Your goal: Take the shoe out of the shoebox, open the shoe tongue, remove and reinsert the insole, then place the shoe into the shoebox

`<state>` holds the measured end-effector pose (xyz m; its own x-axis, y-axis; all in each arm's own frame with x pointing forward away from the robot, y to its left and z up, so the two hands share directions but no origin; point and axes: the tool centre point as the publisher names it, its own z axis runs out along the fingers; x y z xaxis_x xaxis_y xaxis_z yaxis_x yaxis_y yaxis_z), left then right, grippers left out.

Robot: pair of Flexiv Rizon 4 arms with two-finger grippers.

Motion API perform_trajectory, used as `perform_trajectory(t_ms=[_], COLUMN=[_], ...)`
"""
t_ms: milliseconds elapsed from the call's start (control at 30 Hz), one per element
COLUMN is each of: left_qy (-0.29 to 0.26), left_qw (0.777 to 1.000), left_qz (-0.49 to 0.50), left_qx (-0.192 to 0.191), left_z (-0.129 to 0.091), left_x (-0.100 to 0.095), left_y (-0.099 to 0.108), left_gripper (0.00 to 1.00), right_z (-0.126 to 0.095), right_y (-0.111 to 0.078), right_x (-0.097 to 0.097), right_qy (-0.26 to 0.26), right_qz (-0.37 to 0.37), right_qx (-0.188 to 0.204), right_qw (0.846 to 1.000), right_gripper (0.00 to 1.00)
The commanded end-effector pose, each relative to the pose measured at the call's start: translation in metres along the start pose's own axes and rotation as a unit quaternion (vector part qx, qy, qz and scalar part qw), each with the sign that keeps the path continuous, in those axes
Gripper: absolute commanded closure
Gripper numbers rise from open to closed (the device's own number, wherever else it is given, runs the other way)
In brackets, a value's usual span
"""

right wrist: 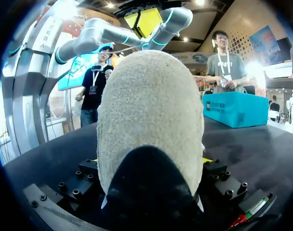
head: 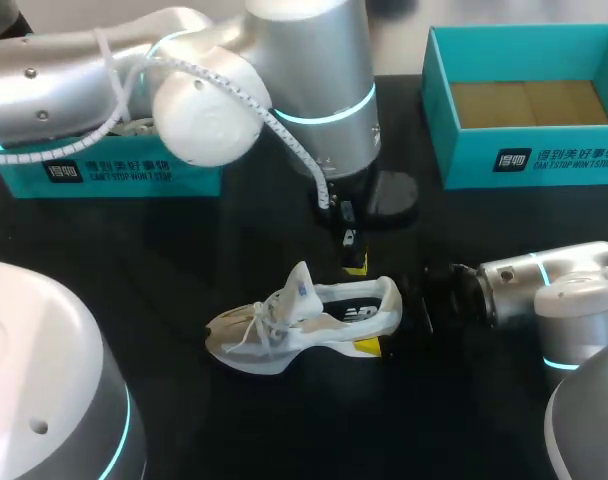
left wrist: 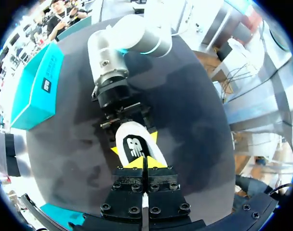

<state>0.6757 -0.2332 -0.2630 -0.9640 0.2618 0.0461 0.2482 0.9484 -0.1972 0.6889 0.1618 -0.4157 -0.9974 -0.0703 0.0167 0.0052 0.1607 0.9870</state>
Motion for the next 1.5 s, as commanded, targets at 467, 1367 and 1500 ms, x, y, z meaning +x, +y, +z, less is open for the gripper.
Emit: perform_trajectory(t_ms=[467, 1367, 1500], left_qy=[0.024, 0.038, 0.042], left_qw=[0.999, 0.995, 0.995], left_qz=[-0.023, -0.079, -0.082], left_qx=[-0.009, -0.041, -0.043], left_z=[0.021, 0.084, 0.088], left_x=[-0.013, -0.013, -0.006], left_y=[-0.011, 0.008, 0.015], left_gripper=[1.0, 1.0, 1.0], right_z=[0.001, 0.001, 0.001], right_y=[0.0, 0.0, 0.0], right_x=[-0.001, -0.001, -0.001], right_qy=[0.0, 0.0, 0.0], right_qz=[0.0, 0.0, 0.0], right_qx=[0.002, 0.002, 0.002], right_qw=[1.0, 1.0, 1.0], right_gripper=[1.0, 1.0, 1.0])
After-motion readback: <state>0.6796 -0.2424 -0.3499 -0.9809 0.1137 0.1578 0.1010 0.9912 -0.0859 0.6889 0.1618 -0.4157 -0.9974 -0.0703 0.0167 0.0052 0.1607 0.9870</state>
